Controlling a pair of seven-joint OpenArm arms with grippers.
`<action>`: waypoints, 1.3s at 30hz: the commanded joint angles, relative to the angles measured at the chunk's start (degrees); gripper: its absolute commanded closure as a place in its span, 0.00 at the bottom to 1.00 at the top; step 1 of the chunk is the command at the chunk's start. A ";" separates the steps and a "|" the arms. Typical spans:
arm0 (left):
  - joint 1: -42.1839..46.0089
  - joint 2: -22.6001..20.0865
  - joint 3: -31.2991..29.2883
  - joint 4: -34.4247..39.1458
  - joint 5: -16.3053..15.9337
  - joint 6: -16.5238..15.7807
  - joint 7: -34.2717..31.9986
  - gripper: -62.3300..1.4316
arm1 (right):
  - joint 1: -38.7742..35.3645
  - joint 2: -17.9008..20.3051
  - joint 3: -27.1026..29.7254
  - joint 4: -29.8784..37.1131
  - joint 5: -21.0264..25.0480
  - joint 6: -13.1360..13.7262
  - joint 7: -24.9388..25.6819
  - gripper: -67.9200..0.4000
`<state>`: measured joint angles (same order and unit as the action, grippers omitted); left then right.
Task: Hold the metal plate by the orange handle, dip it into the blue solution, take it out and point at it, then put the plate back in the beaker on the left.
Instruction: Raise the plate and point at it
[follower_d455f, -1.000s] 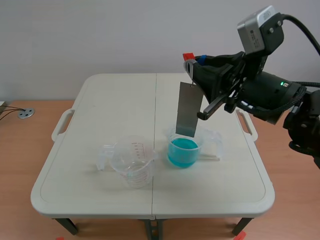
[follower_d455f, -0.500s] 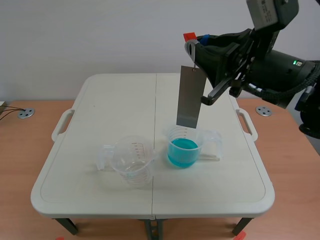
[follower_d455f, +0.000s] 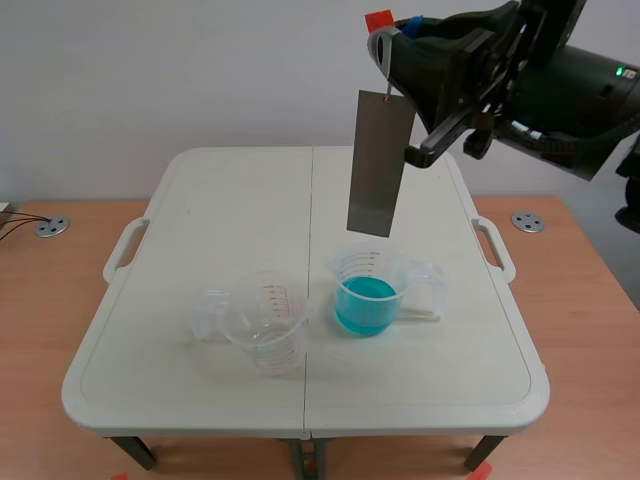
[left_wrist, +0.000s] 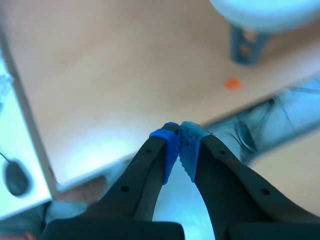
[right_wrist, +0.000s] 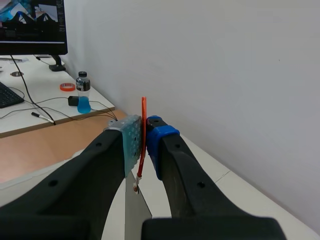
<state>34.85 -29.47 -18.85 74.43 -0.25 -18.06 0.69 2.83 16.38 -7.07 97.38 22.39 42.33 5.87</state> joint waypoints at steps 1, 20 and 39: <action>-1.88 -1.20 0.09 0.52 -0.37 -0.13 -1.51 0.95 | 0.66 0.44 0.74 1.49 1.33 0.39 0.63 0.98; -26.67 -2.12 8.87 0.52 -0.39 -15.56 -7.32 0.95 | 0.66 0.42 0.74 1.90 2.14 0.39 -0.63 0.98; -42.58 5.18 32.33 0.50 -0.33 -19.43 -3.50 0.95 | 0.66 0.42 0.74 1.90 2.12 0.39 -0.66 0.98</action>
<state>-7.16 -24.67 13.58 74.43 -0.01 -37.39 -2.35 2.81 16.36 -7.07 98.02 23.62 42.33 4.36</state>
